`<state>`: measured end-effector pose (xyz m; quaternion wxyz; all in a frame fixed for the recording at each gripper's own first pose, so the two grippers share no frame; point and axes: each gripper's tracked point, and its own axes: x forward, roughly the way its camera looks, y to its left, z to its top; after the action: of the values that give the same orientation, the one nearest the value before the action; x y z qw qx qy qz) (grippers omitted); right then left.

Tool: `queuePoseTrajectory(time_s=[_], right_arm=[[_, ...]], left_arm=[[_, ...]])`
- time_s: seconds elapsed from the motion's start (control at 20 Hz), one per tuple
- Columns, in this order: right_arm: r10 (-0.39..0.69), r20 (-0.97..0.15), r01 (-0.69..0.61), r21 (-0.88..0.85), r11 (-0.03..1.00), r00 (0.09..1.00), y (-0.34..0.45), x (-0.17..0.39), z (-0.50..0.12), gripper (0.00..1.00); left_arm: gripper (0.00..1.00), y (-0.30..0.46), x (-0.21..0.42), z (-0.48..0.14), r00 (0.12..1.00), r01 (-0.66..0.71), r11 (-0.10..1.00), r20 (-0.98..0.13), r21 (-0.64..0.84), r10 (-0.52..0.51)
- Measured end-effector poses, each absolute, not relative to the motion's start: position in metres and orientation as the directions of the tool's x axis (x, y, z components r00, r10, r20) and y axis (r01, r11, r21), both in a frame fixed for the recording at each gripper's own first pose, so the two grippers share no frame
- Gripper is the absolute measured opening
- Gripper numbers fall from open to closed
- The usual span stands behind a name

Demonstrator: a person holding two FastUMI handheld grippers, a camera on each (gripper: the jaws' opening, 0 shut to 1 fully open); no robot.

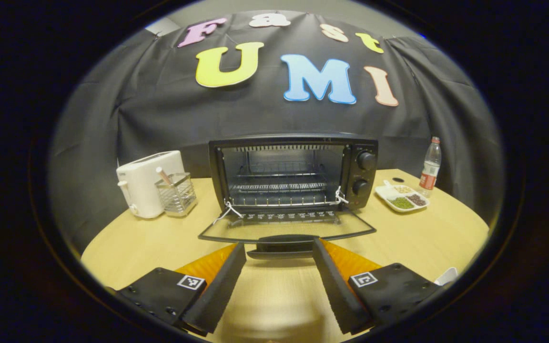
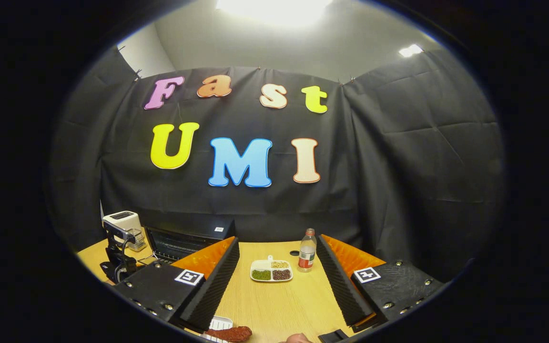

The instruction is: Open the electric oven with the left hand, put the food in, and close the electric oven.

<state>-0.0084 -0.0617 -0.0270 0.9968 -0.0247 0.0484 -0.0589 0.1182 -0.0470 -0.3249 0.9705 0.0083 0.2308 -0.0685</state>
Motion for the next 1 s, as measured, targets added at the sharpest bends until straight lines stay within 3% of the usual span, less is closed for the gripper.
queuePoseTrajectory(time_s=[0.05, 0.25, 0.3, 0.65, 1.0], right_arm=[[-0.105, -0.094, 0.1, -0.05, 0.994, 0.99, -0.059, -0.009, -0.029, 0.98], [-0.046, -0.115, 0.045, -0.012, 0.999, 0.992, -0.056, -0.009, -0.042, 0.98], [-0.029, -0.123, 0.03, 0.0, 1.0, 0.992, -0.055, -0.009, -0.045, 0.98], [0.074, -0.243, -0.061, 0.062, 0.996, 0.967, -0.055, -0.012, -0.091, 0.99], [0.181, -0.394, -0.136, 0.14, 0.981, 0.901, -0.044, -0.027, -0.157, 0.99]], left_arm=[[0.95, -0.046, 0.114, -0.31, 0.892, 0.133, 0.991, -0.434, -0.012, -0.125], [0.99, -0.044, 0.095, -0.234, 0.94, 0.117, 0.993, -0.319, -0.025, -0.119], [0.95, -0.043, 0.09, -0.213, 0.952, 0.111, 0.993, -0.284, -0.026, -0.114], [0.99, -0.034, 0.031, -0.093, 0.992, 0.061, 0.998, -0.107, -0.016, -0.063], [0.99, -0.04, -0.032, -0.056, 0.996, 0.054, 0.998, -0.076, -0.036, -0.057]])
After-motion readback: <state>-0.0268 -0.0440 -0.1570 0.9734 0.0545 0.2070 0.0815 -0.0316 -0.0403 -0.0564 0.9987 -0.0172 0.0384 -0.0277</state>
